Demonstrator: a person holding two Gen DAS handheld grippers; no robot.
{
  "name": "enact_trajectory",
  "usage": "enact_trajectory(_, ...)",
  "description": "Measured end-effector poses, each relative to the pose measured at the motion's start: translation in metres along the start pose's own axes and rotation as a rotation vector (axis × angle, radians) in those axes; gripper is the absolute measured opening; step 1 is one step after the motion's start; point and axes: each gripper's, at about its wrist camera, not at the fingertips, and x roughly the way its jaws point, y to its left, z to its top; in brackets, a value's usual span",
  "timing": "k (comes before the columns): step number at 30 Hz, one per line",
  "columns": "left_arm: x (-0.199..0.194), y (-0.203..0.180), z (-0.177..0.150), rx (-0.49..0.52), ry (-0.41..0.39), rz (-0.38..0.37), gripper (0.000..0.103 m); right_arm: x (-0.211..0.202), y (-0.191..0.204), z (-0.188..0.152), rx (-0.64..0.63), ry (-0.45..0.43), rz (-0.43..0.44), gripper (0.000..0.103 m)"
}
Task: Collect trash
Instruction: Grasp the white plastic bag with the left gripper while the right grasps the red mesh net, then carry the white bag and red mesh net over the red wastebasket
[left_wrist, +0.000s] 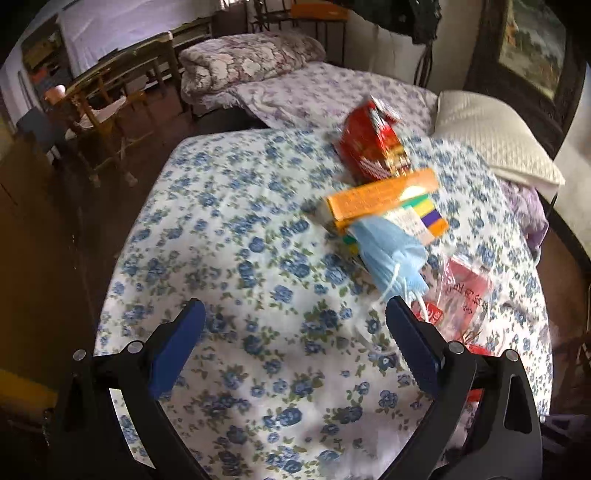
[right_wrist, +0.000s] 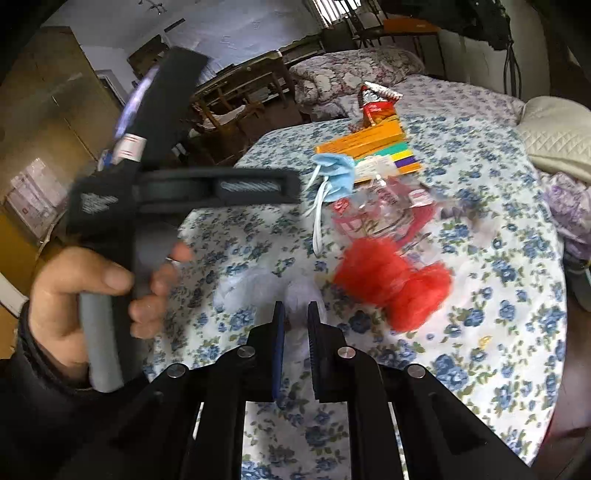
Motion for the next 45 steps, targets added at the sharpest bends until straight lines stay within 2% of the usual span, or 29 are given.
enact_trajectory(1,-0.003,0.001,0.0,0.004,-0.01,0.003,0.094,-0.001,-0.003,0.0,0.015,-0.005,0.0,0.017)
enact_trajectory(2,-0.006,0.002,0.0,0.011,-0.017,0.001,0.094,-0.004,-0.007,0.0,0.032,-0.013,0.005,0.022)
enact_trajectory(3,-0.009,0.002,-0.001,0.018,-0.02,-0.006,0.094,-0.008,-0.01,-0.001,0.043,-0.026,0.005,0.042)
enact_trajectory(4,-0.012,0.0,-0.003,0.029,-0.021,-0.021,0.094,-0.014,-0.012,0.0,0.049,-0.052,0.0,0.054)
enact_trajectory(8,-0.02,-0.008,-0.008,0.063,-0.011,-0.067,0.094,-0.031,-0.021,0.004,0.049,-0.108,-0.073,0.054)
enact_trajectory(14,-0.015,-0.013,-0.017,0.076,0.039,-0.098,0.094,-0.018,-0.028,0.004,0.005,-0.087,-0.263,0.054)
enact_trajectory(21,-0.006,-0.002,-0.032,-0.016,0.132,-0.172,0.094,0.01,-0.034,0.001,-0.044,-0.069,-0.296,0.053)
enact_trajectory(24,-0.005,0.002,-0.034,-0.046,0.147,-0.184,0.094,0.008,-0.04,0.004,-0.021,-0.074,-0.307,0.035)
enact_trajectory(29,-0.012,-0.005,-0.037,-0.041,0.135,-0.211,0.094,-0.028,-0.043,0.005,0.004,-0.152,-0.31,0.035)
enact_trajectory(30,-0.014,-0.01,-0.038,-0.022,0.133,-0.22,0.094,-0.031,-0.044,0.004,0.001,-0.149,-0.321,0.035)
enact_trajectory(32,-0.019,-0.019,-0.044,0.006,0.121,-0.226,0.094,-0.03,-0.047,0.0,-0.018,-0.083,-0.348,0.036)
enact_trajectory(35,-0.022,-0.036,-0.056,0.051,0.12,-0.234,0.094,-0.02,-0.05,-0.004,-0.029,-0.011,-0.375,0.04)
enact_trajectory(37,-0.019,-0.045,-0.063,0.077,0.15,-0.244,0.094,-0.016,-0.053,-0.007,-0.016,0.002,-0.366,0.056)
enact_trajectory(40,-0.015,-0.052,-0.071,0.091,0.177,-0.248,0.094,-0.02,-0.051,-0.007,-0.023,-0.015,-0.358,0.066)
enact_trajectory(42,-0.014,-0.055,-0.072,0.099,0.171,-0.246,0.094,-0.024,-0.053,-0.007,-0.021,-0.032,-0.388,0.07)
enact_trajectory(45,-0.011,-0.057,-0.071,0.128,0.138,-0.197,0.093,-0.032,-0.058,-0.006,0.01,-0.052,-0.369,0.077)
